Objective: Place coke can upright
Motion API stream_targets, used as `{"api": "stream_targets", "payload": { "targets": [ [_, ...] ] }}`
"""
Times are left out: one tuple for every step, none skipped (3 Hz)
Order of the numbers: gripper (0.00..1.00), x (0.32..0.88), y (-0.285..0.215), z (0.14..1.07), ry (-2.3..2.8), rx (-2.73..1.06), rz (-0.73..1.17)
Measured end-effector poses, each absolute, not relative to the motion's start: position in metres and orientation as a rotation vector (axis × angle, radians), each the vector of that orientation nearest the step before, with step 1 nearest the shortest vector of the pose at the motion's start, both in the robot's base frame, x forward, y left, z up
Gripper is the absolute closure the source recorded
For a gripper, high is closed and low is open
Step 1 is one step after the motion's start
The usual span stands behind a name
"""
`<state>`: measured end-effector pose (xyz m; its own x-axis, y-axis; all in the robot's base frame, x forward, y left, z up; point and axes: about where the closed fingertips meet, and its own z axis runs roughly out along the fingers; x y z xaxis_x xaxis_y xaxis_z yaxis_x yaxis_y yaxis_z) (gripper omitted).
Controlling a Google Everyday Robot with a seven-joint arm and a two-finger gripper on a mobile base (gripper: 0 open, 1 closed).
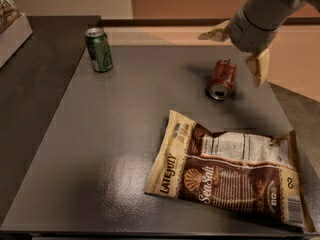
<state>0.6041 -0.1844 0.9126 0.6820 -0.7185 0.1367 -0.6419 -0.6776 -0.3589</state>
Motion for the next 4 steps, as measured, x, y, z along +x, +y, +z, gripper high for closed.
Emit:
{"api": "stream_targets", "payload": {
  "targets": [
    [0.0, 0.602, -0.181, 0.901, 0.928, -2.733, -0.347],
    [0.0, 0.597, -0.179, 0.888, 0.802, -2.83, -0.306],
    [0.0, 0.591, -0.179, 0.873, 0.714, -2.913, -0.28],
    [0.0, 0.592, -0.181, 0.86, 0.684, -2.966, -0.278]
  ]
}}
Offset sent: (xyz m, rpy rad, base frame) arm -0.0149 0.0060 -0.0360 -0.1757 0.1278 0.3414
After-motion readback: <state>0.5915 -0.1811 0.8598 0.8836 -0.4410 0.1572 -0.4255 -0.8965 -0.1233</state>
